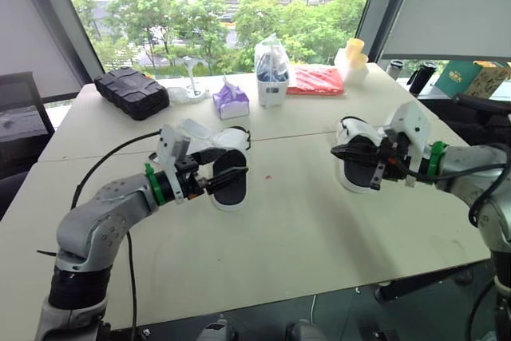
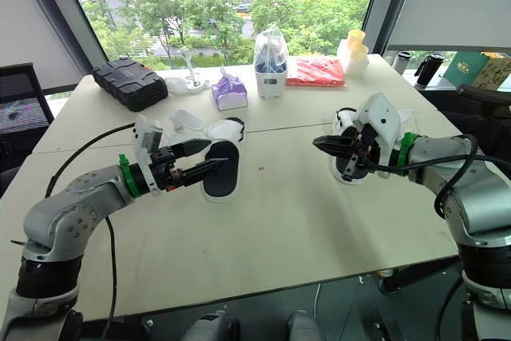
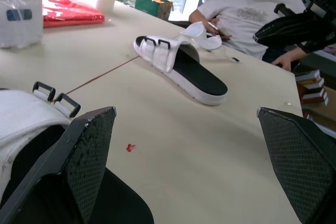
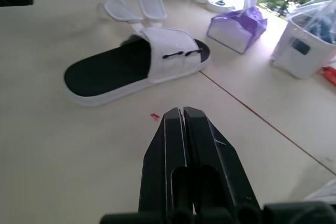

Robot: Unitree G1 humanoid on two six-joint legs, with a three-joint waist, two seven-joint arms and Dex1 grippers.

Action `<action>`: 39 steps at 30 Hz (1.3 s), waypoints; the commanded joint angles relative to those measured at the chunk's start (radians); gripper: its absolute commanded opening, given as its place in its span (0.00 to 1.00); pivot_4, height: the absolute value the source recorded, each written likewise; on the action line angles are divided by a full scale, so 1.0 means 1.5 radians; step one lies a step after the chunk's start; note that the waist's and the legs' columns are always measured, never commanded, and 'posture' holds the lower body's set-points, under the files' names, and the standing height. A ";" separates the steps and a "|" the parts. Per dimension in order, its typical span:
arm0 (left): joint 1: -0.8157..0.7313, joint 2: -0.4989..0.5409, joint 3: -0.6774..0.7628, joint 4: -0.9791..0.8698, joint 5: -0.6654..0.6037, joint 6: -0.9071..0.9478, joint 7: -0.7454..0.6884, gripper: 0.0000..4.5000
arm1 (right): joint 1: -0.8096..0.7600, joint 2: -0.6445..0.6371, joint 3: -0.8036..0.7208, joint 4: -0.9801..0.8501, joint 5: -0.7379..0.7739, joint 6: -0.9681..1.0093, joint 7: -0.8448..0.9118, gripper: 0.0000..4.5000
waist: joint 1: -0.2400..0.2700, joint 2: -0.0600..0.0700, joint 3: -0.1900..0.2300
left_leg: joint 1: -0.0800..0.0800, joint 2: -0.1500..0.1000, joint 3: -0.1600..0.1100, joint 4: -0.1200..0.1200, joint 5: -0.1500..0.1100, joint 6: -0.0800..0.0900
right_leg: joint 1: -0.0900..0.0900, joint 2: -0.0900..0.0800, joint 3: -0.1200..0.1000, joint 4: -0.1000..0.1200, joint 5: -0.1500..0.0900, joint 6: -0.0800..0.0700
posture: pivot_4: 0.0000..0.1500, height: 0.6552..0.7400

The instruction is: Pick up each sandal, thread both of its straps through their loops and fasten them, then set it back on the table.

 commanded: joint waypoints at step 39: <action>0.019 0.016 0.001 -0.042 -0.007 -0.018 0.058 1.00 | -0.009 0.004 0.005 -0.014 -0.046 -0.009 -0.118 0.51 | 0.000 0.000 0.000 | 0.000 0.000 0.000 0.000 0.000 0.000 | 0.000 0.000 0.000 0.000 0.000 0.000 | 1.00 1.00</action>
